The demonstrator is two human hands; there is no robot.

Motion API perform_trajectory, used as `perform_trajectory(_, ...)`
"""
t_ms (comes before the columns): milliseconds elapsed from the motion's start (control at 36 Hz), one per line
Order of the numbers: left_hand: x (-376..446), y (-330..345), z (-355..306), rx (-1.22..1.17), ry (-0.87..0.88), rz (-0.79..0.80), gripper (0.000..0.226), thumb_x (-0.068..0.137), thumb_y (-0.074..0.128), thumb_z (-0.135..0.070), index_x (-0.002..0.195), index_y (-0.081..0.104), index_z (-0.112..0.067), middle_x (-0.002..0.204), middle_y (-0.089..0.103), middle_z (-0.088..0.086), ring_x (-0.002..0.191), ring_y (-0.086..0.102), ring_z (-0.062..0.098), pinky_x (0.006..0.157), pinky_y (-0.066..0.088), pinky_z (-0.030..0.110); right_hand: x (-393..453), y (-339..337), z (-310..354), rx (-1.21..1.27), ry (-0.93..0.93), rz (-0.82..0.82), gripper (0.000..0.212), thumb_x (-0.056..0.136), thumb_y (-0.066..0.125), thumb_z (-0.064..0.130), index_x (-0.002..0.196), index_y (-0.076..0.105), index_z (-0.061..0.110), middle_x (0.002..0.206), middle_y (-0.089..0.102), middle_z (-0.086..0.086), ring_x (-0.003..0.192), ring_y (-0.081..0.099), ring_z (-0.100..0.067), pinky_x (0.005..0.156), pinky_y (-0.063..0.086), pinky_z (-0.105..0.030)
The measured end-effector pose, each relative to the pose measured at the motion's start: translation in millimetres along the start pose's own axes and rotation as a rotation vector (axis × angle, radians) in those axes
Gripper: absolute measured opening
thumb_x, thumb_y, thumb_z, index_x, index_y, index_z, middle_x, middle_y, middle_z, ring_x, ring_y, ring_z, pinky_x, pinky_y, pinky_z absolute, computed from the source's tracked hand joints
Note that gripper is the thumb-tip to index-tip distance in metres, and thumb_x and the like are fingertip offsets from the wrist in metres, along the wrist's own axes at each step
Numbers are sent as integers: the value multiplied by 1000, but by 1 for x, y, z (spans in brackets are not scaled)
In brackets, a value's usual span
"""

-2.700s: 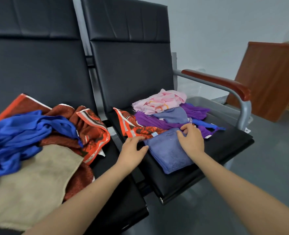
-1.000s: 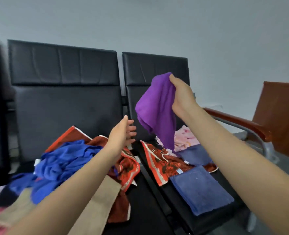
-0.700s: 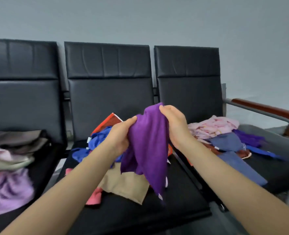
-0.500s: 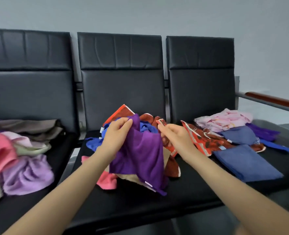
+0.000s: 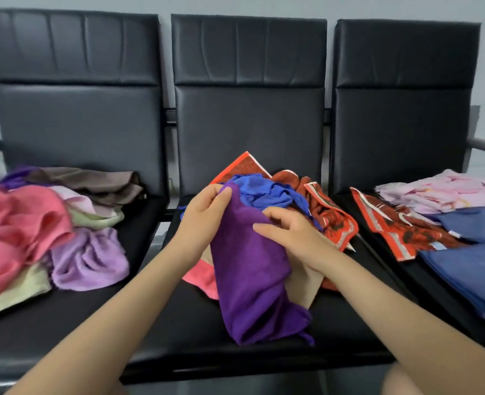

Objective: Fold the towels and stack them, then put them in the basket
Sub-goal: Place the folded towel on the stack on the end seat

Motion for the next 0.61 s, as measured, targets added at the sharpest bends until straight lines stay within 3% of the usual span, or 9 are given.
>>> perform_trajectory(56, -1, 1, 5, 20, -41, 70, 54, 79, 64, -51, 90, 57, 2, 85, 60, 6, 81, 55, 18, 77, 43, 39, 5, -8, 2, 32, -62, -99, 4, 91, 65, 8, 89, 67, 10, 84, 66, 7, 80, 60, -5, 75, 47, -19)
perform_trajectory(83, -3, 3, 7, 30, -66, 106, 62, 74, 67, -54, 95, 59, 4, 89, 66, 9, 83, 60, 23, 79, 47, 43, 6, -11, 4, 23, -88, -126, 10, 90, 65, 7, 87, 68, 16, 82, 67, 11, 79, 61, -4, 75, 48, -18)
perform_trajectory(139, -5, 6, 12, 60, -114, 166, 63, 73, 67, -53, 100, 63, 4, 99, 71, 16, 90, 67, 29, 86, 51, 49, 5, -13, 11, 6, -125, -135, 16, 90, 66, 7, 86, 68, 22, 82, 68, 14, 80, 62, -3, 76, 48, -16)
perform_trajectory(222, -5, 5, 12, 79, -120, 163, 63, 81, 63, -55, 97, 63, 6, 93, 70, 16, 83, 63, 23, 81, 49, 40, 1, -12, 17, -6, -122, -120, 18, 89, 67, 9, 85, 67, 26, 79, 68, 20, 77, 62, 4, 73, 46, -10)
perform_trajectory(333, -7, 1, 1, 5, -110, 100, 48, 84, 60, -54, 82, 67, -7, 86, 68, 4, 83, 60, 17, 85, 47, 38, -8, -19, 30, -38, -145, -168, 15, 87, 70, 12, 83, 67, 26, 82, 67, 7, 77, 61, -1, 73, 48, -13)
perform_trajectory(417, -12, 4, -13, -93, -85, 80, 30, 95, 56, -40, 77, 66, -18, 83, 68, 2, 80, 62, 16, 82, 49, 35, -18, -14, 38, -56, -40, 15, 6, 85, 73, 16, 89, 70, 13, 84, 69, 1, 77, 64, -4, 70, 49, -17)
perform_trajectory(472, -17, 2, -27, -163, -71, 20, 30, 95, 55, -39, 75, 61, -19, 76, 66, -1, 73, 62, 13, 72, 49, 30, -30, -12, 37, -142, 73, 172, 20, 84, 74, 23, 94, 70, 6, 90, 72, 0, 81, 66, -7, 75, 52, -21)
perform_trajectory(528, -18, -4, -39, -237, -66, -55, 29, 95, 56, -40, 74, 59, -21, 74, 65, -2, 73, 62, 15, 71, 51, 31, -41, -14, 28, -257, 180, 277, 26, 84, 74, 30, 100, 70, 10, 99, 72, 4, 92, 67, -11, 84, 53, -27)
perform_trajectory(611, -22, -19, -53, -354, -72, -188, 27, 95, 56, -40, 79, 57, -18, 78, 65, 1, 79, 62, 19, 84, 51, 36, -53, -29, 22, -212, 250, 282, 14, 82, 76, 35, 89, 73, 23, 94, 74, 8, 92, 69, -12, 85, 52, -32)
Point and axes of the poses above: each hand's wrist, its own x-axis towards the middle knuckle, its own y-axis out of the palm, z = x × y, the point moved 8 cm from there along x, towards the middle knuckle
